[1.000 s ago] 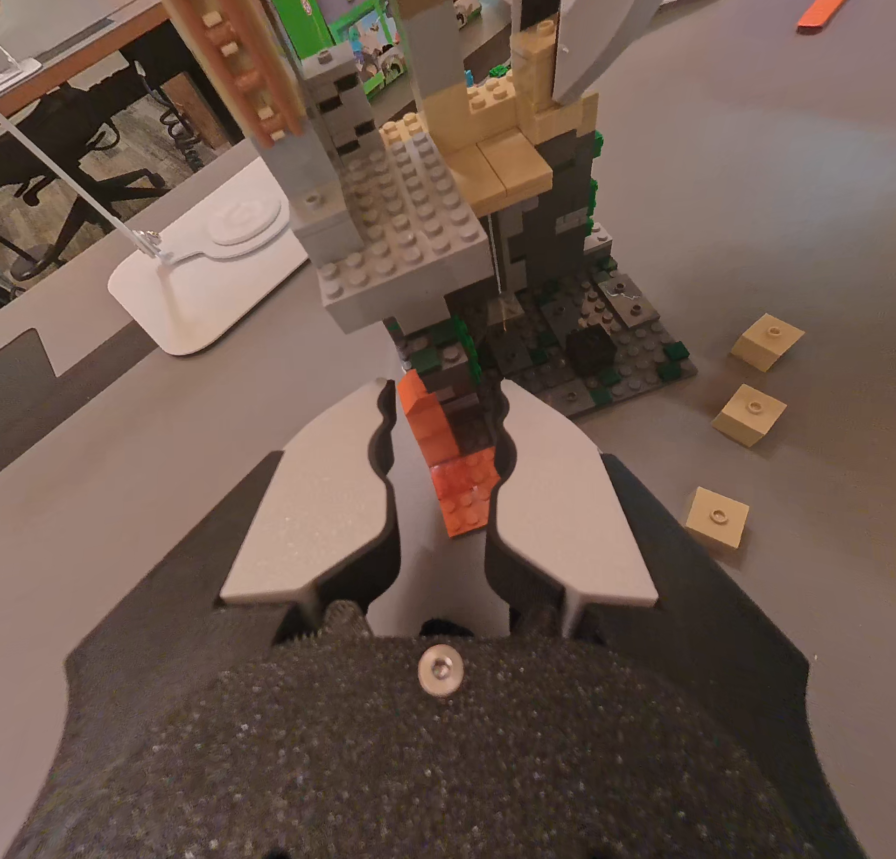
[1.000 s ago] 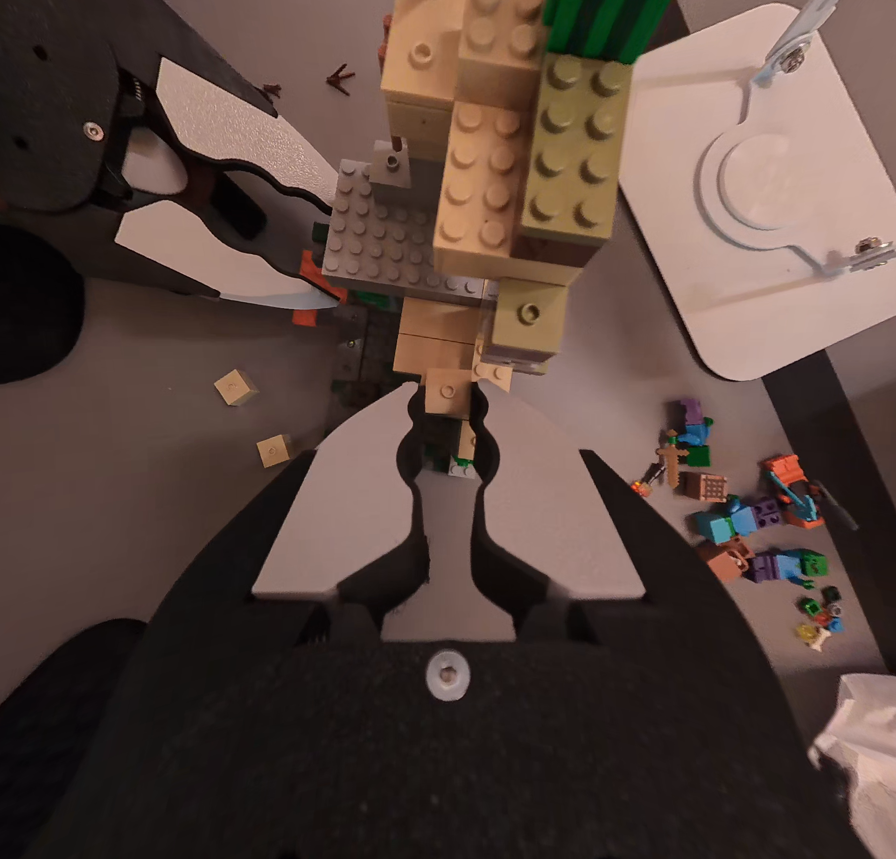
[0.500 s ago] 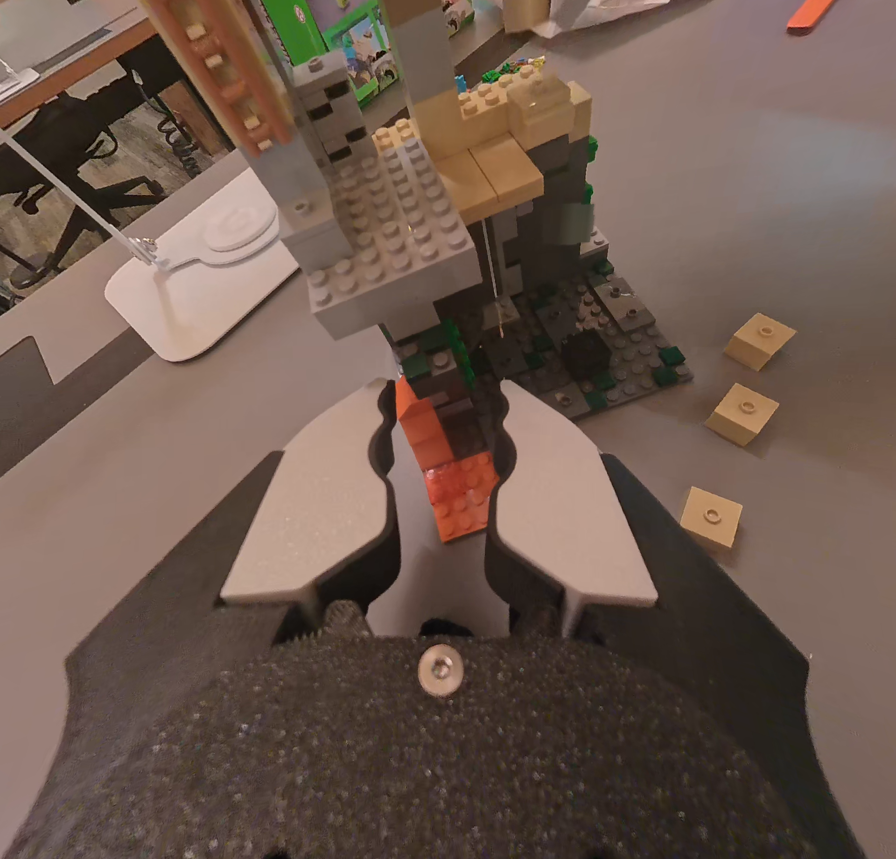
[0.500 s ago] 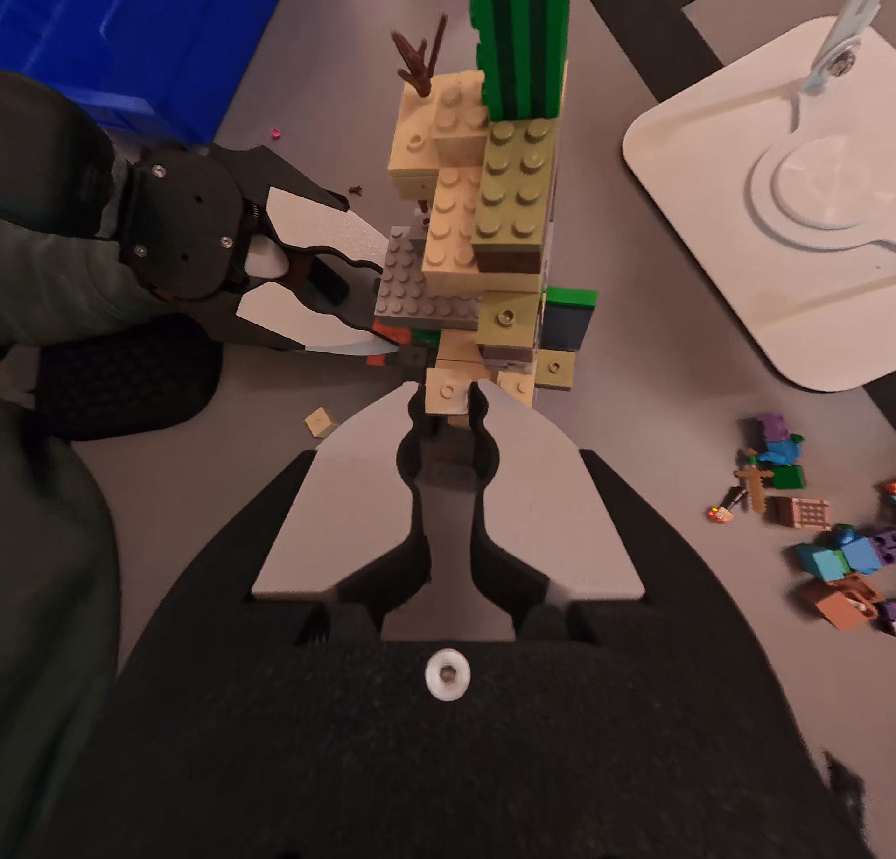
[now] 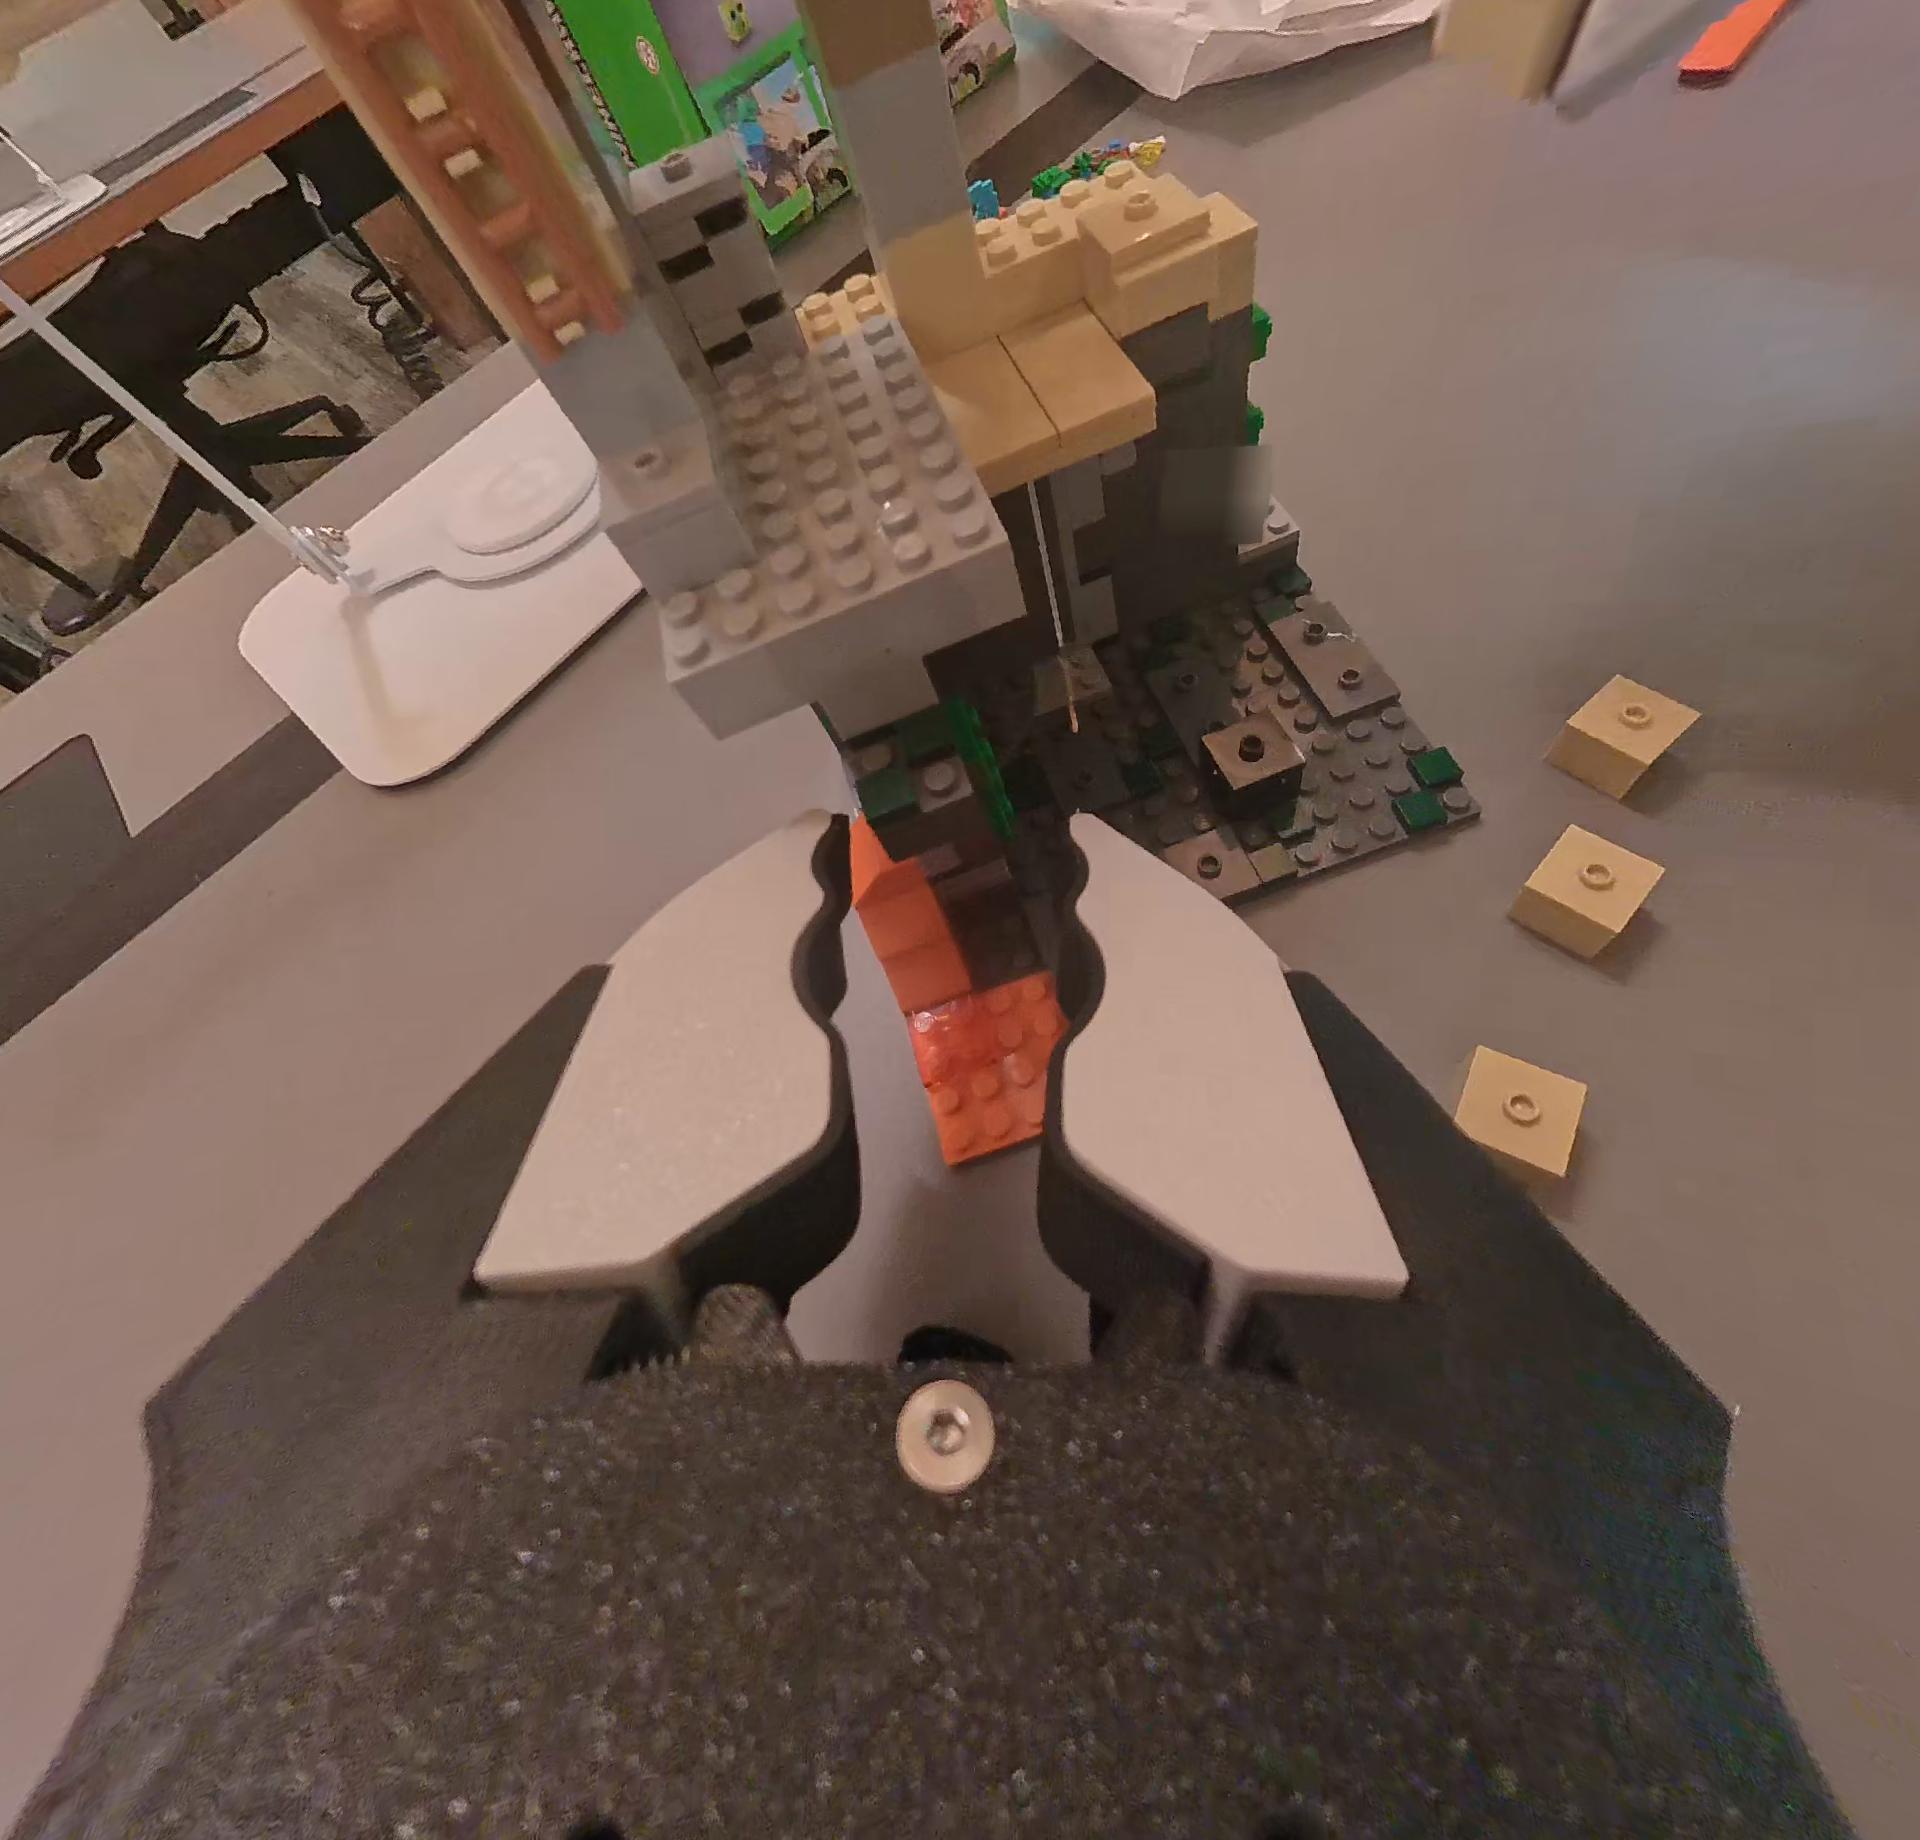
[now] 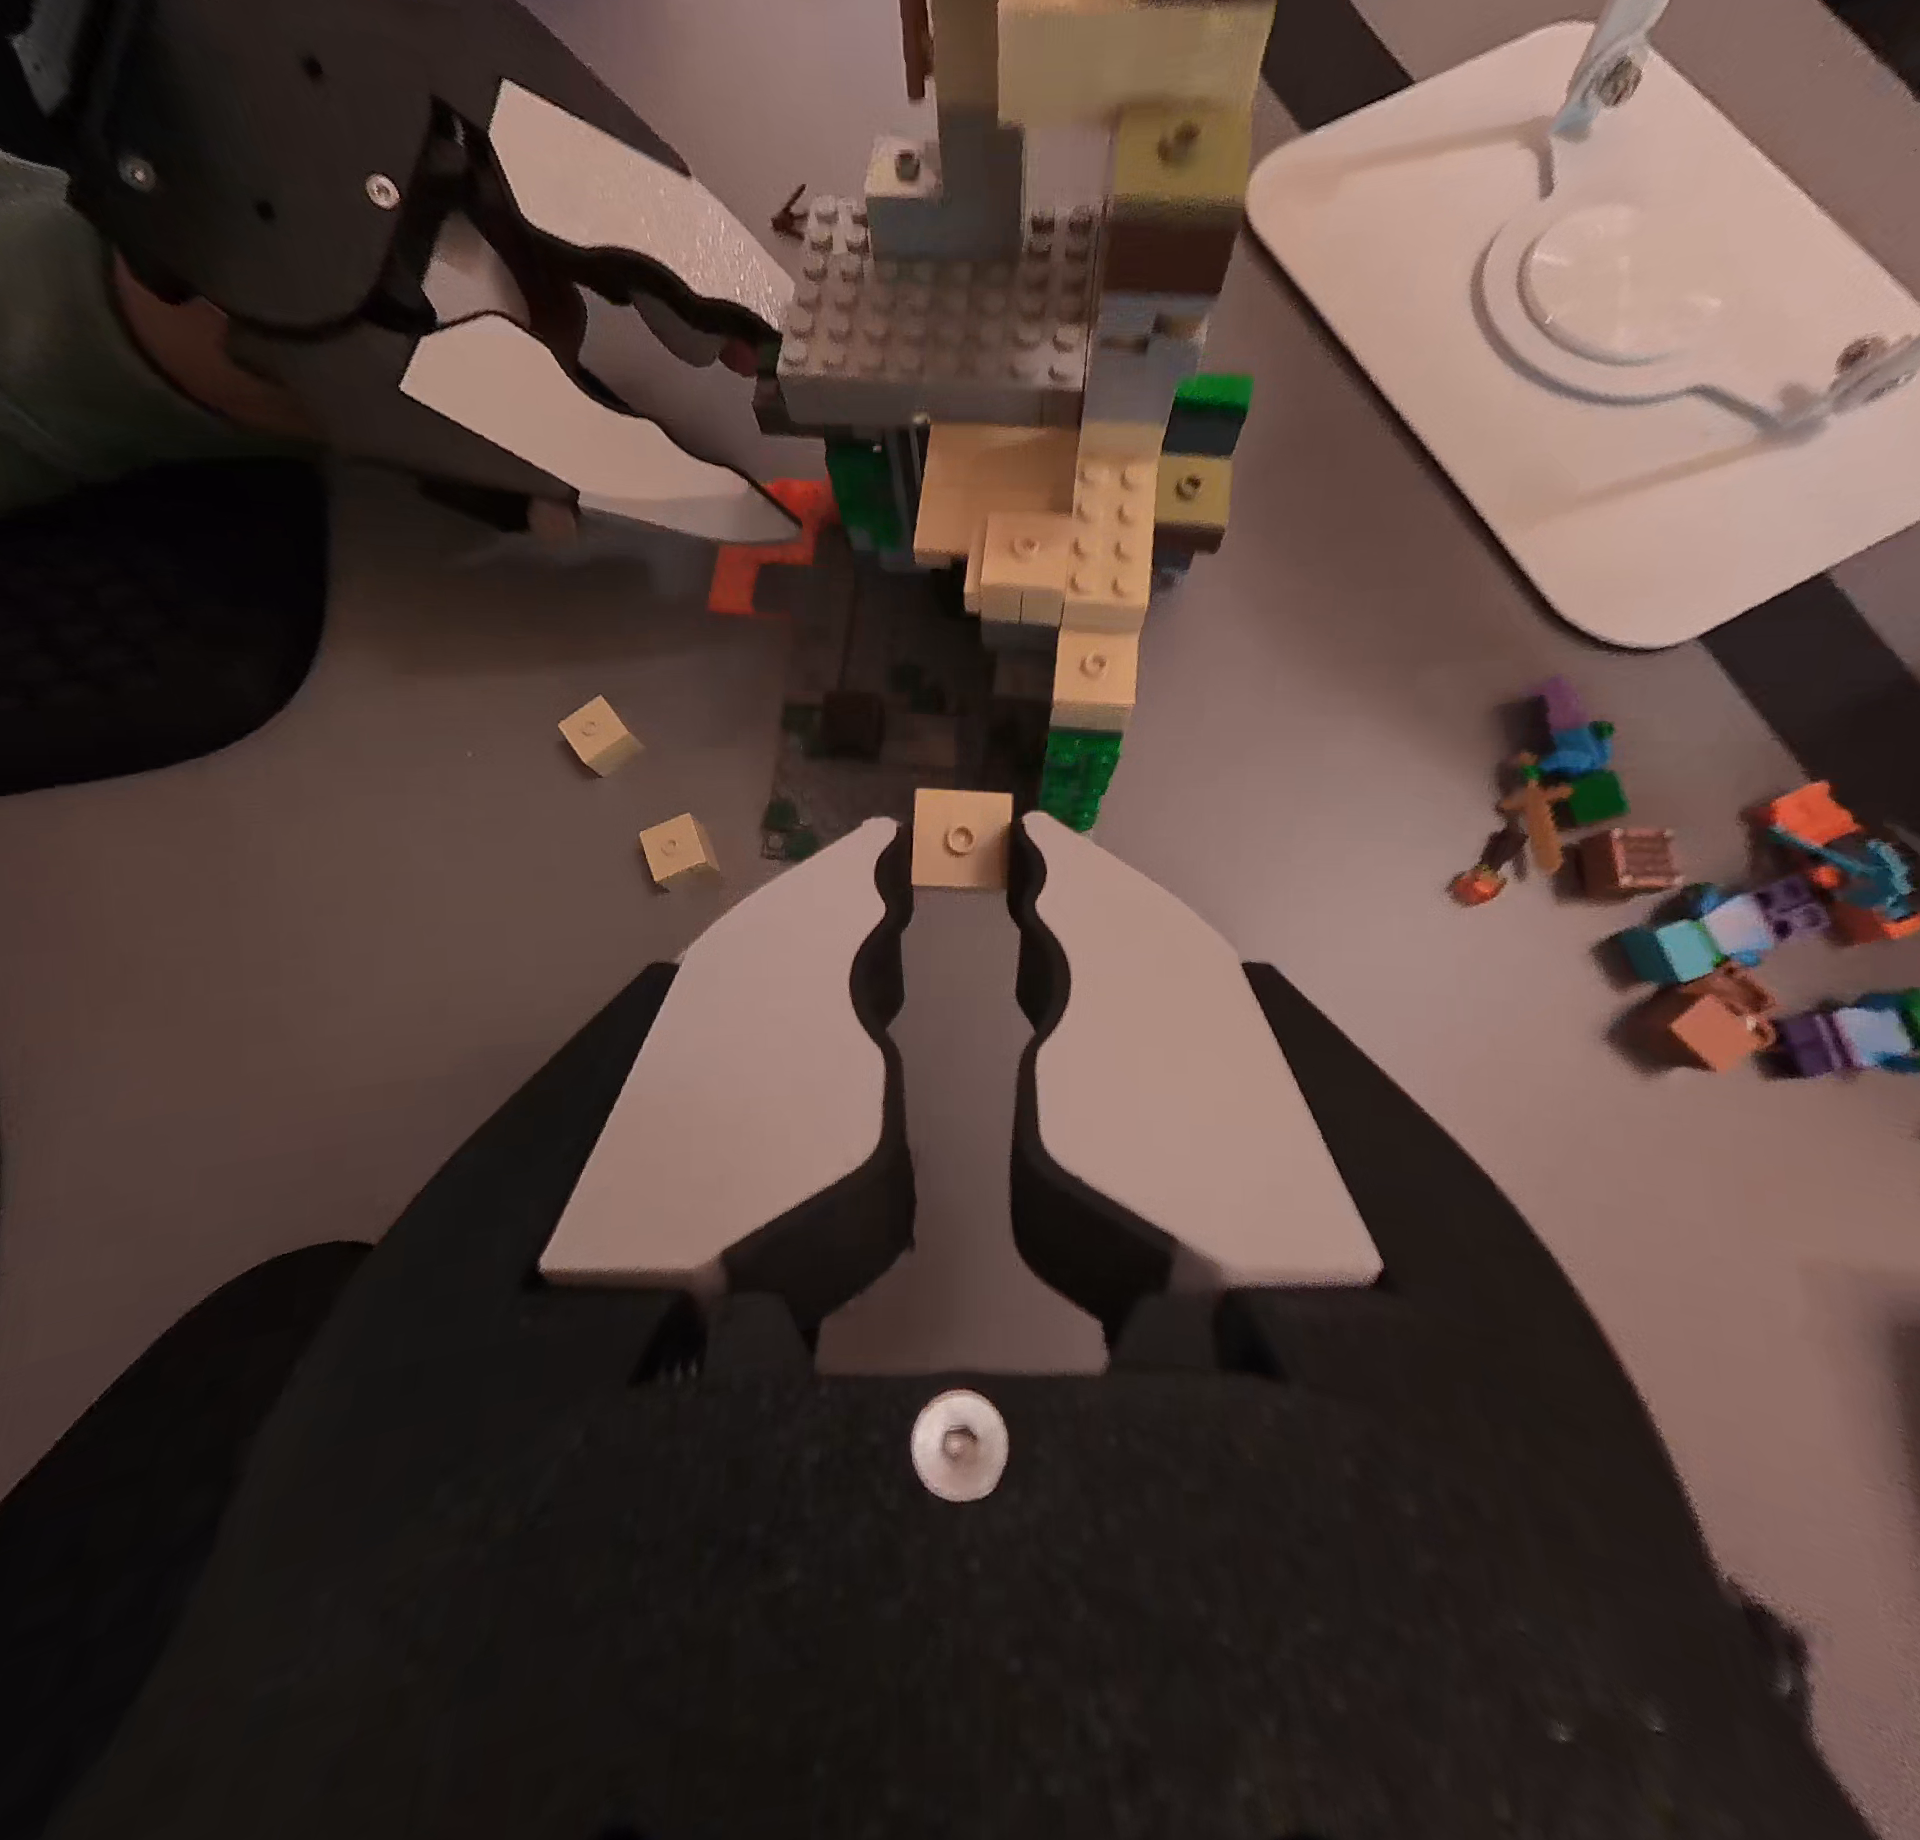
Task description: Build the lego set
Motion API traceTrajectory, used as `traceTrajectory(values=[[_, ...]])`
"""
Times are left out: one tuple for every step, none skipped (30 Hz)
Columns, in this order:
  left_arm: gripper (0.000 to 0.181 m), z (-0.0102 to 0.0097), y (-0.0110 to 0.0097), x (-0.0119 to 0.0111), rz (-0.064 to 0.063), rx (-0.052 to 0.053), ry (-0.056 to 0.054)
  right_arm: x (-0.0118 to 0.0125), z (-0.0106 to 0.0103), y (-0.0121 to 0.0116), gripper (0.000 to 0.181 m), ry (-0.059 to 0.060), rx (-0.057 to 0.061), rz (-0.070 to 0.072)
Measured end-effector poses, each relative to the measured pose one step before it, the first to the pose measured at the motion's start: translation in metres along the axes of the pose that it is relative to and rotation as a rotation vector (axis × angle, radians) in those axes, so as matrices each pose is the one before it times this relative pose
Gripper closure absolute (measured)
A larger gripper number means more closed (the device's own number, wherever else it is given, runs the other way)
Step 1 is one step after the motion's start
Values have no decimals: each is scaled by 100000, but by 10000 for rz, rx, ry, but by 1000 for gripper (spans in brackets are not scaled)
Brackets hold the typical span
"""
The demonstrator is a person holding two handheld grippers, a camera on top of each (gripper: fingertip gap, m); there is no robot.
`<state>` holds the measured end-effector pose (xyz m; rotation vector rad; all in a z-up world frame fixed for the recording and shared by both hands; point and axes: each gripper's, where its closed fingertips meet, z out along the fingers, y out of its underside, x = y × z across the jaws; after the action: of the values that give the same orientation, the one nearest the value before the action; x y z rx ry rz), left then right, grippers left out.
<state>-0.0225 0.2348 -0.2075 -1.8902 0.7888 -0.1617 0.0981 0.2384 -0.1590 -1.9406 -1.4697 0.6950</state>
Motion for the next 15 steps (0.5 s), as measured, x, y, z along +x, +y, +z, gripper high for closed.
traceTrajectory(values=[[145, -3, 4, 0, 10, 4, -11, -86, 202, 522, 164, -7, 42, 143], [145, 1, -8, -4, 12, 17, -8, 8, 245, 495, 164, 52, 41, 141], [145, -10, -21, 0, 11, 25, -2, 15, 266, 438, 164, 62, 58, 113], [145, -5, -47, -20, 12, 39, -15, -29, 263, 322, 164, 38, 97, 92], [146, -15, -49, -28, 6, 37, -16, -91, 230, 164, 164, 4, 156, 80], [146, -34, -79, -25, 3, 57, -9, -138, 214, 80, 164, -25, 178, 81], [147, -24, -56, -43, -3, 54, -19, -122, 205, 45, 164, -21, 161, 74], [147, -20, -44, -58, -16, 33, -22, -49, 183, 40, 164, 26, 142, 35], [147, -20, -29, -41, -22, 27, -14, 33, 160, 24, 164, 77, 137, -21], [147, -27, -61, -55, -17, 40, -23, 73, 138, 11, 164, 104, 144, -55], [147, -33, -63, -75, -4, 43, -36, 74, 103, -29, 164, 113, 176, -54], [147, -32, -47, -71, -11, 38, -38, 90, 89, -28, 164, 119, 179, -31], [147, -24, -44, -95, -31, 39, -46, 94, 65, 72, 164, 116, 102, -10], [146, -35, -53, -64, -38, 52, -29, 58, 33, 255, 164, 80, -52, -61], [146, -43, -100, -61, -37, 68, -25, 185, -42, 178, 164, 170, -16, -94]])
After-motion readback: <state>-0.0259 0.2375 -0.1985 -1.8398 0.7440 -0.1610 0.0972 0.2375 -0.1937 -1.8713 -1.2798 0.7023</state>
